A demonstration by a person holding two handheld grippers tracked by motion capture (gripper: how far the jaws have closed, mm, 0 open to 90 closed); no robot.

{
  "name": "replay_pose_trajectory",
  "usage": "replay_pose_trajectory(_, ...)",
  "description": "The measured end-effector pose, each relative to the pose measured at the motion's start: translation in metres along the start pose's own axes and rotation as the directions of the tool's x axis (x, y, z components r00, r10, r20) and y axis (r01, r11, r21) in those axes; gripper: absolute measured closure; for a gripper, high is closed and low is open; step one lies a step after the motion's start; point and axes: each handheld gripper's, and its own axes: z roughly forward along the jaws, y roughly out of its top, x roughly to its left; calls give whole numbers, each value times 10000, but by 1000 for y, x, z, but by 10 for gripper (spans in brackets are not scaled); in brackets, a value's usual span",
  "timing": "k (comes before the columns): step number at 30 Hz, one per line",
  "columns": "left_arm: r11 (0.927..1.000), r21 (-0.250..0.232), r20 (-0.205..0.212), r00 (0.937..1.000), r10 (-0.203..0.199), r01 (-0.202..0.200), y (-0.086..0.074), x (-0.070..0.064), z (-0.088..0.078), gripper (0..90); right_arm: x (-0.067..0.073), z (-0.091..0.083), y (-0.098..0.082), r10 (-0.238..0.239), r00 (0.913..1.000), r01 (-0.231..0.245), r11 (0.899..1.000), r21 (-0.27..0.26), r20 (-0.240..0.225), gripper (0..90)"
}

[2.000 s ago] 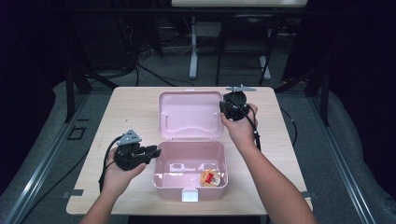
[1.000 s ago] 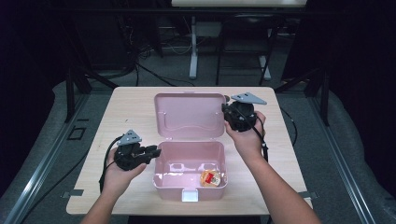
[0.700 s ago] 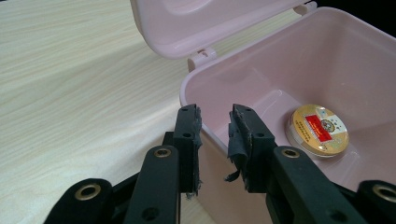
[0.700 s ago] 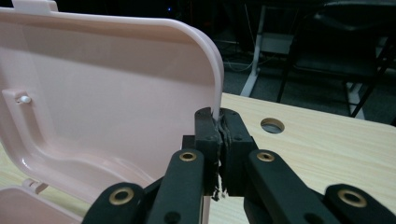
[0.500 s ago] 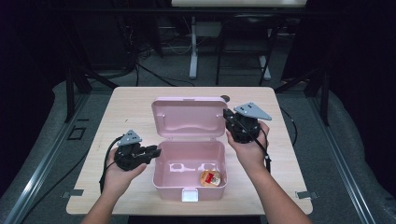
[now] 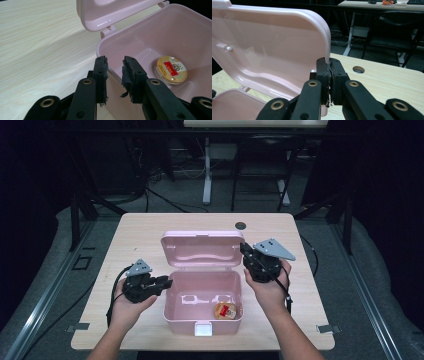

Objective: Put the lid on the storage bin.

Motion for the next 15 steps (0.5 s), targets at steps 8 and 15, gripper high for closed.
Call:
replay_pose_trajectory(8, 10000, -18, 1, 10000, 27, -27, 0, 0, 0, 734, 3, -5, -4, -49, 10000, 50, 9999, -162, 67, 872)
replay_pose_trajectory(15, 9999, -144, 21, 10000, -6, 6, 2, 0, -1, 728, 6, -10, -8, -232, 9997, 235, 9994, -272, 111, 870)
